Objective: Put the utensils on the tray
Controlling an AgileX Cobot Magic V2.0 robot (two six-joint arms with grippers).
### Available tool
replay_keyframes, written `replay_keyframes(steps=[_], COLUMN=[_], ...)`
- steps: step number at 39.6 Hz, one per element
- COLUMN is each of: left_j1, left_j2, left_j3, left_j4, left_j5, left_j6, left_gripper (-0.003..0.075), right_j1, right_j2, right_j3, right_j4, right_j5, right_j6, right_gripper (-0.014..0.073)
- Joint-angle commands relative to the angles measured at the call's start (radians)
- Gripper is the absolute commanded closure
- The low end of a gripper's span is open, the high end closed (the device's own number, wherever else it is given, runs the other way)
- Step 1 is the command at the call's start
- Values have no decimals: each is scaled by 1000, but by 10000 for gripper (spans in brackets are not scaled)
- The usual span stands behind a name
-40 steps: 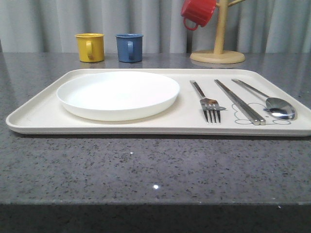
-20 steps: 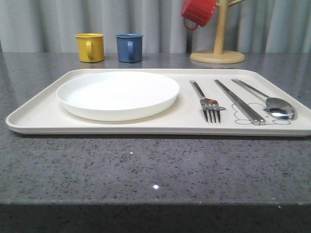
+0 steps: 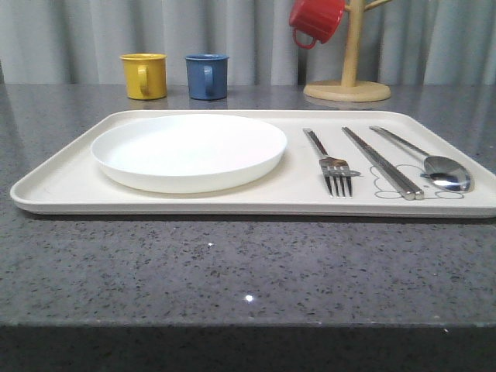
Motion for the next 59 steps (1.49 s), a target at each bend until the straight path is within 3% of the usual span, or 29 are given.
replay_keyframes(steps=[1,11,21,35,59], left_j1=[70,179,189,189,220], left_j2=[-25,-92,-92,-92,-92], left_j3=[74,330,385,385,385], left_j4=[-7,-65,-80,37,37], left_j5=[-193,-445,-461,-457,-482], left_j6=[-7,-7,-46,-148,-149], left_gripper=[740,740,741,741,740], right_j1=[-1,-1,-1,-1,-1], right_j2=[7,7,7,7,7], right_j3=[-22,-22,-22,-22,-22], right_j4=[-7,-7,-7,-7,-7], right_j5=[-60,-60,-60,-61,-61], right_j6=[-5,-5,-5,-5,-5], right_gripper=[662,662,662,662,662])
